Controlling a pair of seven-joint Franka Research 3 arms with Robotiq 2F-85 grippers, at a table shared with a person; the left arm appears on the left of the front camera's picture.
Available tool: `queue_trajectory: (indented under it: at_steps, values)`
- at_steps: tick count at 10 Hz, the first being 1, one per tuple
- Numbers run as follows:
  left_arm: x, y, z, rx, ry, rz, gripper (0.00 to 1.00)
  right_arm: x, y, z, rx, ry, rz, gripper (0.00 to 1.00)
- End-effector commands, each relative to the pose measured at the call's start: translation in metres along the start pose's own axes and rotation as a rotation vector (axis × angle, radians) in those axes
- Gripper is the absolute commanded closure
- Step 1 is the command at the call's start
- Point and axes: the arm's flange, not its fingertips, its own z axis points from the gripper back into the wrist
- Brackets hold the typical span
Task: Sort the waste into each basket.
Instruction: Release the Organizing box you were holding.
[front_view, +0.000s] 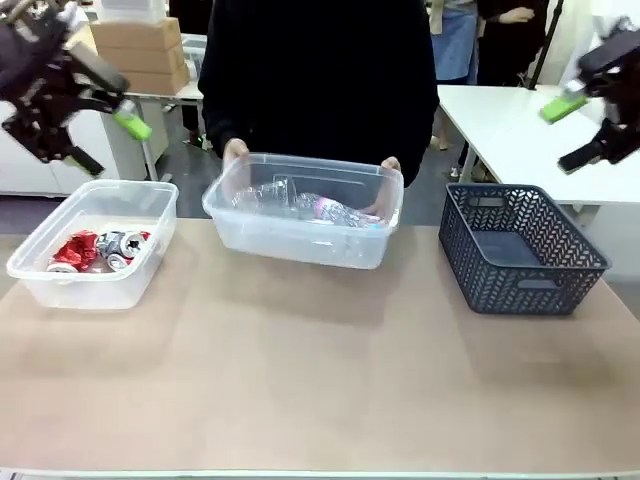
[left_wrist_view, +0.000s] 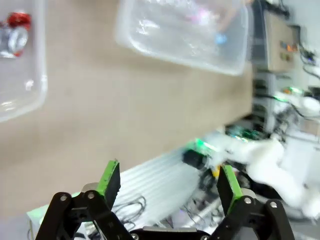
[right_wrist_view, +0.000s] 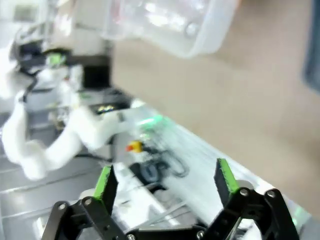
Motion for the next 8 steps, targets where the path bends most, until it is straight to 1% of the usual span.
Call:
queue_trajectory:
  at_steps: [1, 2, 3, 4, 5, 6, 8]
  values:
    - [0.002, 0.051, 0.017, -0.244, 0.093, 0.044, 0.00, -0.015, -0.034, 0.018, 0.267, -0.081, -0.116, 0.00]
    - [0.005, 0.072, 0.024, -0.375, 0.090, 0.104, 0.00, -0.025, -0.047, 0.027, 0.350, -0.117, -0.127, 0.00]
    - [0.003, 0.090, 0.026, -0.471, 0.070, 0.119, 0.00, -0.034, -0.060, 0.036, 0.418, -0.148, -0.132, 0.00]
    - [0.004, 0.108, 0.027, -0.544, 0.040, 0.145, 0.00, -0.039, -0.073, 0.044, 0.457, -0.220, -0.156, 0.00]
    - [0.015, 0.122, 0.021, -0.554, 0.026, 0.273, 0.00, -0.032, -0.050, 0.039, 0.345, -0.100, -0.130, 0.00]
    - [-0.009, 0.102, 0.030, -0.479, 0.048, 0.112, 0.00, -0.032, -0.050, 0.039, 0.345, -0.100, -0.130, 0.00]
    - [-0.009, 0.102, 0.030, -0.479, 0.048, 0.112, 0.00, -0.032, -0.050, 0.039, 0.345, -0.100, -0.130, 0.00]
